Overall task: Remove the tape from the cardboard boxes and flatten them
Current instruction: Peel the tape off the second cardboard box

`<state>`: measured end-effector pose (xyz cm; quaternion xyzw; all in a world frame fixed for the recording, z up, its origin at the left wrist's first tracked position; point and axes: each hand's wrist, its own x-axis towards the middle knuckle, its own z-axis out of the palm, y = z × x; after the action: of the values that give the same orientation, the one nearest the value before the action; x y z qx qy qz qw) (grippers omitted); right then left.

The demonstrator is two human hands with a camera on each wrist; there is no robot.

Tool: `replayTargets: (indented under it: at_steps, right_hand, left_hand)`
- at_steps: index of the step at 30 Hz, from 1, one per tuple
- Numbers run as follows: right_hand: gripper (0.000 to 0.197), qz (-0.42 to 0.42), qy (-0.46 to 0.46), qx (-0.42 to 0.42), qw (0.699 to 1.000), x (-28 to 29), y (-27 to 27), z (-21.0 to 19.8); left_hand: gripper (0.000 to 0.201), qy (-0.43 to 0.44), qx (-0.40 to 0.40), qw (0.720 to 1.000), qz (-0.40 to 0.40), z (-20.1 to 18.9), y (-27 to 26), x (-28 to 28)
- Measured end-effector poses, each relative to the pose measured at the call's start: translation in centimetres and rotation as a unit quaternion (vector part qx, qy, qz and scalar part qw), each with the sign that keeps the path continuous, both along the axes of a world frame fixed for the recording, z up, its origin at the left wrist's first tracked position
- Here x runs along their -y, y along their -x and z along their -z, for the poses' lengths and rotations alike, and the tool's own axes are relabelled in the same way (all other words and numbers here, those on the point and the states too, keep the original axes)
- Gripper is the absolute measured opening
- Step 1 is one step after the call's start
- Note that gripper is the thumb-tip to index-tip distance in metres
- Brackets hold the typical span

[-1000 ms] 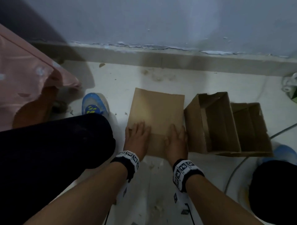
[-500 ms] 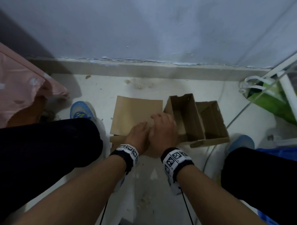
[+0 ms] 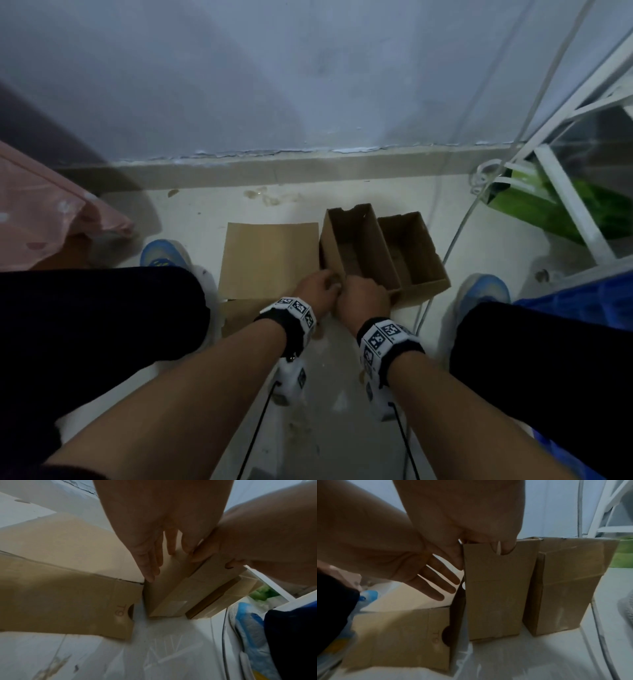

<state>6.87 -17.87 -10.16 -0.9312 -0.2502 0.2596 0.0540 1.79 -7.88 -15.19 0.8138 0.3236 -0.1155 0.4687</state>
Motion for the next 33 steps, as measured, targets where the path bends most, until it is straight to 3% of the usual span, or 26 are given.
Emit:
replayTargets:
  at_steps: [6, 13, 16, 19, 22, 26, 30, 33]
  right_hand:
    - [0.028, 0.04, -0.07, 0.035, 0.996, -1.0, -0.6, -5.4]
    - [0.028, 0.081, -0.207, 0.071, 0.972, -2.6, -1.0, -13.6]
    - [0.019, 0.135, -0.348, 0.019, 0.927, -2.8, -1.5, -18.8]
    - [0.016, 0.191, -0.471, -0.049, 0.86, -3.0, -2.5, -24.2]
    - [0.017, 0.21, -0.55, -0.087, 0.804, -3.0, -3.0, -29.1]
    - [0.019, 0.245, -0.603, -0.175, 0.739, -2.6, -3.9, -32.8]
    - [0.012, 0.259, -0.63, -0.222, 0.697, -2.6, -4.2, -33.0]
    - [0.01, 0.255, -0.646, -0.228, 0.682, -3.0, -3.4, -32.5]
  left_hand:
    - [0.046, 0.028, 0.015, 0.999, -0.035, -4.1, -1.6, -1.6]
    - [0.053, 0.011, 0.106, 0.992, -0.073, -13.4, -1.7, -2.6]
    - [0.099, -0.034, 0.158, 0.983, -0.091, -18.7, -1.0, -3.9]
    - [0.112, -0.135, 0.185, 0.968, -0.106, -24.2, 0.3, -6.1]
    - [0.124, -0.138, 0.22, 0.952, -0.161, -28.7, 1.8, -8.8]
    - [0.108, -0.083, 0.296, 0.932, -0.195, -32.2, 2.6, -10.3]
    - [0.072, -0.126, 0.332, 0.917, -0.181, -33.5, 3.0, -9.6]
    - [0.063, -0.173, 0.33, 0.911, -0.178, -33.8, 3.0, -9.1]
